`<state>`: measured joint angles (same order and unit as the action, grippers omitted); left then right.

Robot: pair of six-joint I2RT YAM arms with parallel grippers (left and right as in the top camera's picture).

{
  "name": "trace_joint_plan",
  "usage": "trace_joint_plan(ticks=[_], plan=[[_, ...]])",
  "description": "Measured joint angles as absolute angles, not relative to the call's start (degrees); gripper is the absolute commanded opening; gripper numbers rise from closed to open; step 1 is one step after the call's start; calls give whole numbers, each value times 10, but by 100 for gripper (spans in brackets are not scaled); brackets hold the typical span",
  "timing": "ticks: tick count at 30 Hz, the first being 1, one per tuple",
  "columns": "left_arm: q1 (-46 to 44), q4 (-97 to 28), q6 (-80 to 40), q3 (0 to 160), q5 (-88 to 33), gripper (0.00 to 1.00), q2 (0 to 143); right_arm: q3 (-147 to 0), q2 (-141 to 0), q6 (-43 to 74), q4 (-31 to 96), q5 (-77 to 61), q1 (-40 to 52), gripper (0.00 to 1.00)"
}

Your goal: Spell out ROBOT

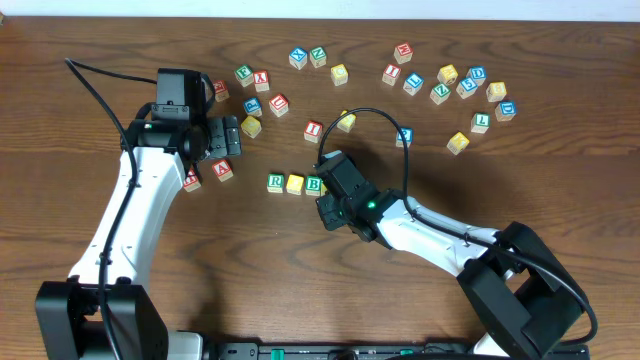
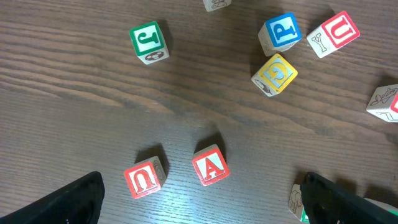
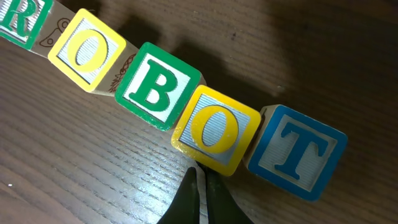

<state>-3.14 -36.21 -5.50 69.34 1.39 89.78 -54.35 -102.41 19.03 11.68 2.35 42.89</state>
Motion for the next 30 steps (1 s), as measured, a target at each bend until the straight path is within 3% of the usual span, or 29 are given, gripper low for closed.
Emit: trace_joint_plan(ticks=[30], plan=[[-31, -362, -55, 693, 14, 99, 898, -543, -1024, 182, 120, 23, 429, 1]])
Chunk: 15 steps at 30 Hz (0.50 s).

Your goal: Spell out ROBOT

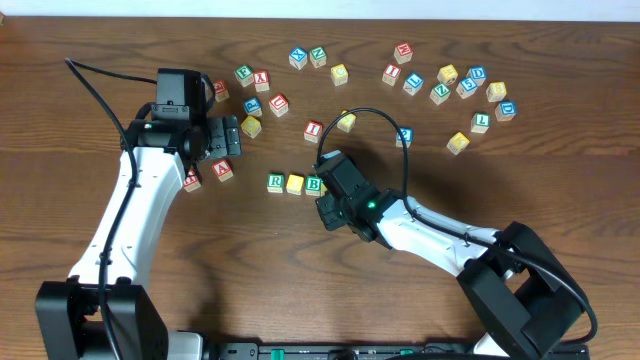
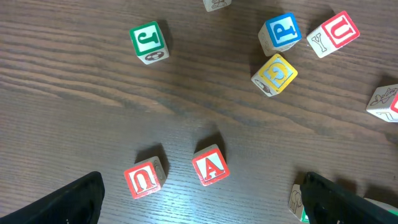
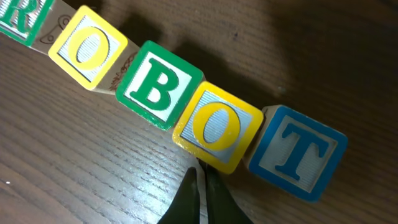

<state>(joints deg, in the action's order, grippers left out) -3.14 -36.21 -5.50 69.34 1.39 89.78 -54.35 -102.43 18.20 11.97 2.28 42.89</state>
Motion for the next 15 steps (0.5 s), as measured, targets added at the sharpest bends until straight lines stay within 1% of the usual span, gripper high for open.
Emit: trace_joint_plan(ticks=[15], plan=[[-31, -362, -55, 693, 14, 99, 898, -543, -1024, 195, 157, -31, 429, 1]])
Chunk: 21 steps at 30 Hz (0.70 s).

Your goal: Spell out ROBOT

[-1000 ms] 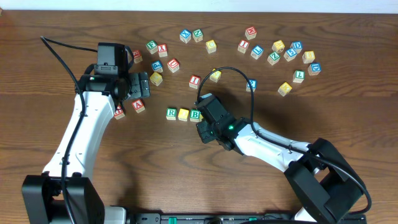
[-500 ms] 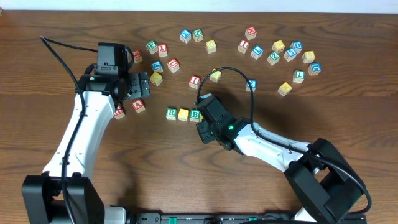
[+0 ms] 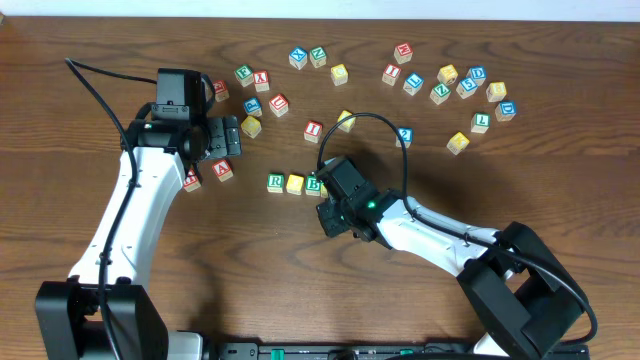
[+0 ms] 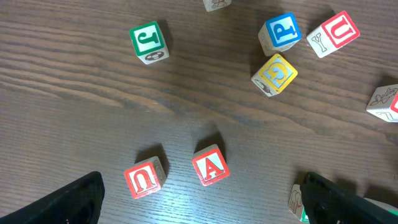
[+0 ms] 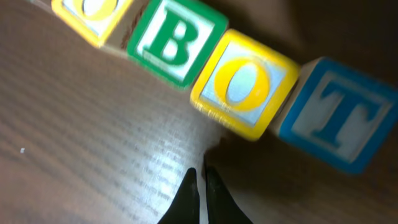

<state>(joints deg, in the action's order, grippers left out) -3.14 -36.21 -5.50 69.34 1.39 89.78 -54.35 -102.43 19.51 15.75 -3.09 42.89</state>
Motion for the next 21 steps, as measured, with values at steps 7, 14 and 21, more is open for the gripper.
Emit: trace_joint_plan(ticks=[7, 14, 21], plan=[[-31, -362, -55, 693, 14, 99, 898, -543, -1024, 214, 198, -74, 431, 1], [-31, -362, -55, 693, 14, 99, 898, -547, -1022, 233, 247, -75, 433, 1], [-31, -362, -55, 693, 14, 99, 898, -548, -1003, 259, 314, -32, 433, 1]])
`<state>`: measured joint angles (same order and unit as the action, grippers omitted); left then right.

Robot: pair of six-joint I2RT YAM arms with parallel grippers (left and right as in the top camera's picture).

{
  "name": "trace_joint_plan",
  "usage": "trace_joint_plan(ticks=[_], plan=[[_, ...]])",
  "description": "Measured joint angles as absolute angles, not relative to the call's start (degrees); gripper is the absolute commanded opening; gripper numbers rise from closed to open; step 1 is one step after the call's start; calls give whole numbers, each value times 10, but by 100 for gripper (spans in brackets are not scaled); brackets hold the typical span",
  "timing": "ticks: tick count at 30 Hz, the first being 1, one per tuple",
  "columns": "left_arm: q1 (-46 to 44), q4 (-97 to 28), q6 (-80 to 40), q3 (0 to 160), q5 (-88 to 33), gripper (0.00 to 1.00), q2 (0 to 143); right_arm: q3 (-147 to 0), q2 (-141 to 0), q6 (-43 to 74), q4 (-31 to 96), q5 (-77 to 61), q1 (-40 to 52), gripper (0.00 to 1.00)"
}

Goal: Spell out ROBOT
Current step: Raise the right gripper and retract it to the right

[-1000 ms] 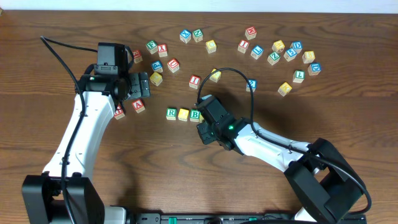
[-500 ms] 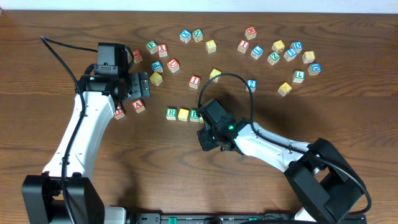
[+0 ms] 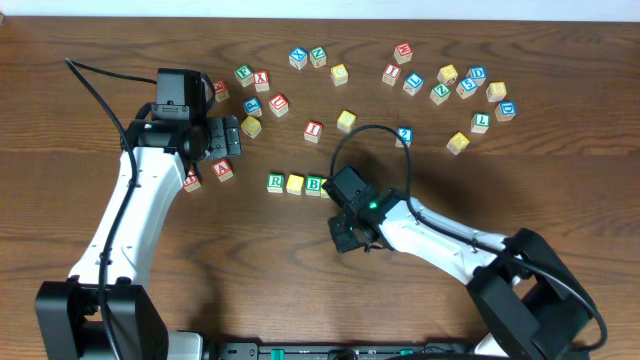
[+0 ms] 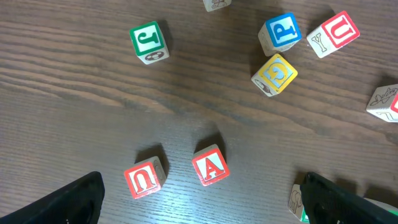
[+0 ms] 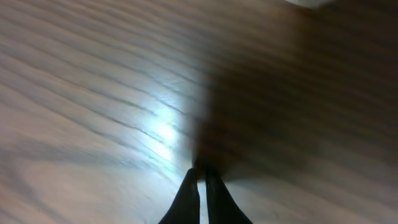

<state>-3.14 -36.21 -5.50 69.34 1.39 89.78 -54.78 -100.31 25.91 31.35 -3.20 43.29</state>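
A row of letter blocks lies mid-table: green R, yellow O, green B. The row's right end is hidden under my right arm in the overhead view. My right gripper sits just in front of that row, its fingers shut with nothing between them; its wrist view is blurred and shows only bare wood. My left gripper hovers open at the left, over the red U and red A blocks, holding nothing.
Several loose letter blocks are scattered along the back of the table. Green J, blue P and a yellow block lie under the left wrist. The right arm's cable arches over the middle.
My right gripper has moved back toward the table's front and right, away from the block row; the B, O, T blocks have left its wrist view. Left arm unchanged.
The right gripper stood shut against the front of the second O, with R, O, B, O, T lined up before it. It stayed there, then was slightly back from the row, and now is well clear of it. The left gripper stayed open and still throughout.
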Motion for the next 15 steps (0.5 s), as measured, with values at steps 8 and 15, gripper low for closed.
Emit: trace_joint_plan(ticks=[8, 15], plan=[[-31, -362, -55, 693, 14, 99, 898, -548, -921, 285, 371, 59, 433, 1], [-31, -362, -55, 693, 14, 99, 898, -548, -825, 293, 385, 157, 433, 5]])
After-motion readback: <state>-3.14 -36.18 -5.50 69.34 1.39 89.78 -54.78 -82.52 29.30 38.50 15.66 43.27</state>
